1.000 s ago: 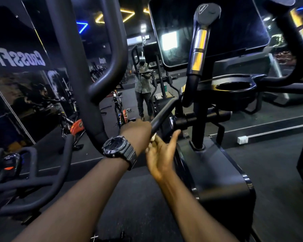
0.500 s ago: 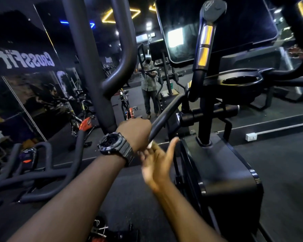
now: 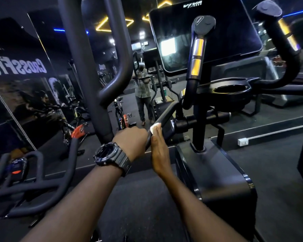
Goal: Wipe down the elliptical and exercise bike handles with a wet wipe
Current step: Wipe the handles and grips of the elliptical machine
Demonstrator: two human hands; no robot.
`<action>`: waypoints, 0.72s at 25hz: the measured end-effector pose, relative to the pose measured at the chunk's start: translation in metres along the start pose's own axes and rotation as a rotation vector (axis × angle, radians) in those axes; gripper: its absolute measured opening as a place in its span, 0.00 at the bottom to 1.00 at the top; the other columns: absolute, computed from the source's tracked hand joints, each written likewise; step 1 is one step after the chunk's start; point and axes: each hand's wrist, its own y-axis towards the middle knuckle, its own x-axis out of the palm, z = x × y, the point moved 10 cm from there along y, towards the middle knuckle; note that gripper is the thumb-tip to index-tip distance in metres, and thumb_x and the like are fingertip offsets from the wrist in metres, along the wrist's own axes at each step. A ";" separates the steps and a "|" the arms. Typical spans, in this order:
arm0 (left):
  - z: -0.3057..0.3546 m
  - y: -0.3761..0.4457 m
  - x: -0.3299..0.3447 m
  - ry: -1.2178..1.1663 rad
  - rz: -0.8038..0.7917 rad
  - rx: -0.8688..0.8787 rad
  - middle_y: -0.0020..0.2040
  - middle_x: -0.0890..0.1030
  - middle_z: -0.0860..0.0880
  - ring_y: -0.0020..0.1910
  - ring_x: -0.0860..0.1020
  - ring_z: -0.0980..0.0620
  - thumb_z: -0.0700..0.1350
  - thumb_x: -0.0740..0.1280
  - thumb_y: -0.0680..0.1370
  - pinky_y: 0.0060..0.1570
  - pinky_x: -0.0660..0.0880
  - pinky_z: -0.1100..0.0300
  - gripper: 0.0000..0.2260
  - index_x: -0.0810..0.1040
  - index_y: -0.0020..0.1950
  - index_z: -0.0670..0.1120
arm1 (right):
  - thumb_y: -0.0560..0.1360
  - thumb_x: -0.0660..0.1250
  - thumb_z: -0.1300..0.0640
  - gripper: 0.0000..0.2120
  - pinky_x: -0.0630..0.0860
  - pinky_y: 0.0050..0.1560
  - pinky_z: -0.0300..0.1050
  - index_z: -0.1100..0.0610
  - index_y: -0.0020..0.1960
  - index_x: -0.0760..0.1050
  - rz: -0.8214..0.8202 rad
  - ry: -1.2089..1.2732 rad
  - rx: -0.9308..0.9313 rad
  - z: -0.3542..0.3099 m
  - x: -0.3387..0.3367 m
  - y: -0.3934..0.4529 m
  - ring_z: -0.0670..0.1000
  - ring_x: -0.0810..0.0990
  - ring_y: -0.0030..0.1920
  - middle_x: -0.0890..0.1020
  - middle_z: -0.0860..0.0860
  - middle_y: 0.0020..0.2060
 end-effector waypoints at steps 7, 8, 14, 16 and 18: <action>0.026 -0.013 0.018 0.064 -0.037 0.013 0.60 0.78 0.42 0.56 0.79 0.40 0.40 0.59 0.80 0.44 0.72 0.52 0.15 0.71 0.67 0.39 | 0.69 0.59 0.78 0.42 0.52 0.78 0.53 0.60 0.79 0.51 -0.130 -0.372 -0.305 0.018 -0.013 0.020 0.51 0.48 0.80 0.50 0.54 0.80; 0.026 -0.012 0.021 0.071 -0.023 -0.007 0.62 0.77 0.40 0.57 0.79 0.40 0.39 0.59 0.80 0.45 0.72 0.52 0.19 0.68 0.71 0.37 | 0.68 0.59 0.78 0.44 0.54 0.78 0.54 0.60 0.80 0.50 -0.131 -0.425 -0.194 0.028 -0.026 0.043 0.50 0.47 0.79 0.48 0.53 0.80; 0.032 -0.014 0.038 0.089 0.041 -0.038 0.72 0.66 0.33 0.63 0.75 0.38 0.41 0.63 0.78 0.55 0.75 0.48 0.30 0.55 0.76 0.32 | 0.66 0.63 0.75 0.43 0.54 0.78 0.53 0.65 0.78 0.53 -0.319 -0.614 -0.600 0.006 -0.005 0.003 0.55 0.51 0.79 0.53 0.59 0.79; 0.034 -0.017 0.044 0.104 0.050 -0.086 0.73 0.63 0.29 0.66 0.71 0.35 0.46 0.65 0.78 0.63 0.71 0.45 0.35 0.53 0.76 0.30 | 0.65 0.61 0.76 0.41 0.57 0.77 0.56 0.65 0.77 0.57 -0.294 -0.733 -0.525 0.016 -0.025 0.052 0.57 0.54 0.79 0.58 0.60 0.78; 0.035 -0.021 0.048 0.111 0.051 -0.139 0.73 0.61 0.27 0.69 0.67 0.33 0.51 0.67 0.76 0.67 0.65 0.43 0.40 0.51 0.76 0.29 | 0.66 0.61 0.76 0.36 0.63 0.74 0.59 0.64 0.74 0.64 -0.268 -0.860 -0.407 0.019 -0.044 0.107 0.61 0.64 0.75 0.66 0.60 0.74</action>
